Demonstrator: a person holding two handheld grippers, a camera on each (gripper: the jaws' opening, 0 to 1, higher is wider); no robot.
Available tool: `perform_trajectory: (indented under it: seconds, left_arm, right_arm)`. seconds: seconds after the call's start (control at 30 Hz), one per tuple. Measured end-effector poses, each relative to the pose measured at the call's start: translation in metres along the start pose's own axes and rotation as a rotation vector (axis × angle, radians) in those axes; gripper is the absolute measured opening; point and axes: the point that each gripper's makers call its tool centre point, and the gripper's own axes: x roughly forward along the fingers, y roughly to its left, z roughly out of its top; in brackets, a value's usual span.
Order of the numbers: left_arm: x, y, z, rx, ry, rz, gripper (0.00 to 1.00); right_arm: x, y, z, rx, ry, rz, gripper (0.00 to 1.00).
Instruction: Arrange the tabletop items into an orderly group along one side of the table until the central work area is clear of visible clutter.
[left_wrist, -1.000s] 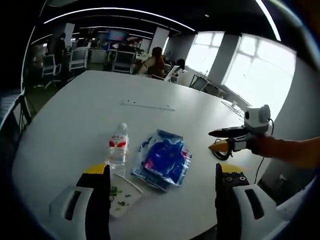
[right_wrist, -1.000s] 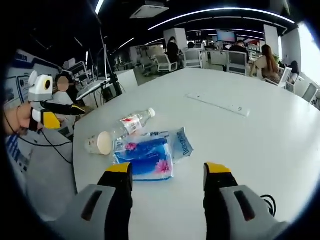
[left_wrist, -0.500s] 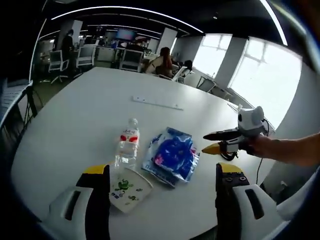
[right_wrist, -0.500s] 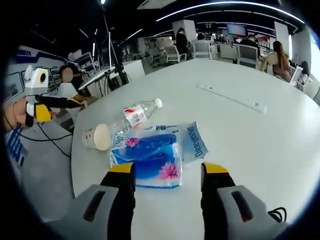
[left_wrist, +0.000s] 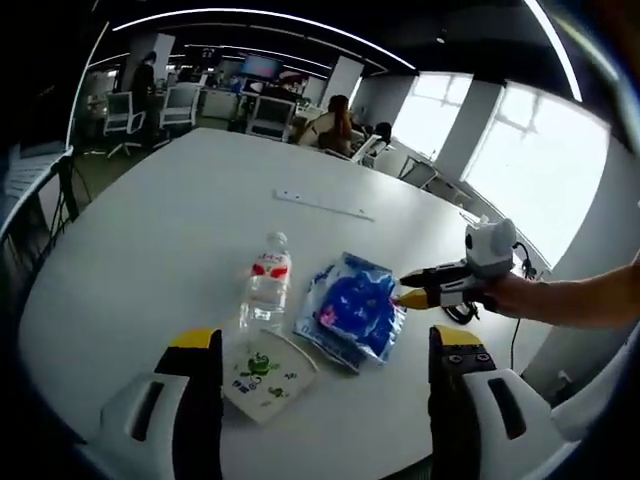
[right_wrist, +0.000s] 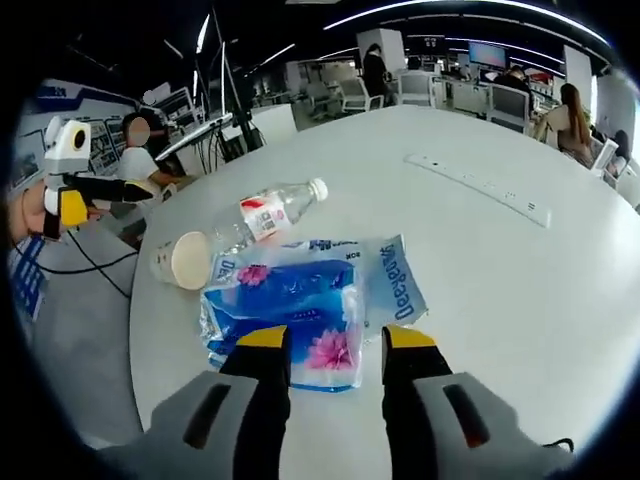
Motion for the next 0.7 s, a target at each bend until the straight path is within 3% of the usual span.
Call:
perform_trajectory:
  seconds: [0.37,0.5,0.7]
  left_arm:
    - [0.003,-0.003,-0.002,-0.004,0.003,-0.004,0.85]
    - [0.004,-0.004,-0.002,-0.002,0.008,-0.005,0.85]
    - [0.005,-0.005,-0.003,0.000,0.012,-0.007,0.85]
  right_arm:
    - [0.003,-0.011,-0.008,-0.024,0.032,-0.009,0.14]
    - [0.003,-0.013,-0.010,-0.023,0.032,-0.008,0.04]
    - [0.002,-0.014,-0.010,-0.033,0.027,-0.011,0.00]
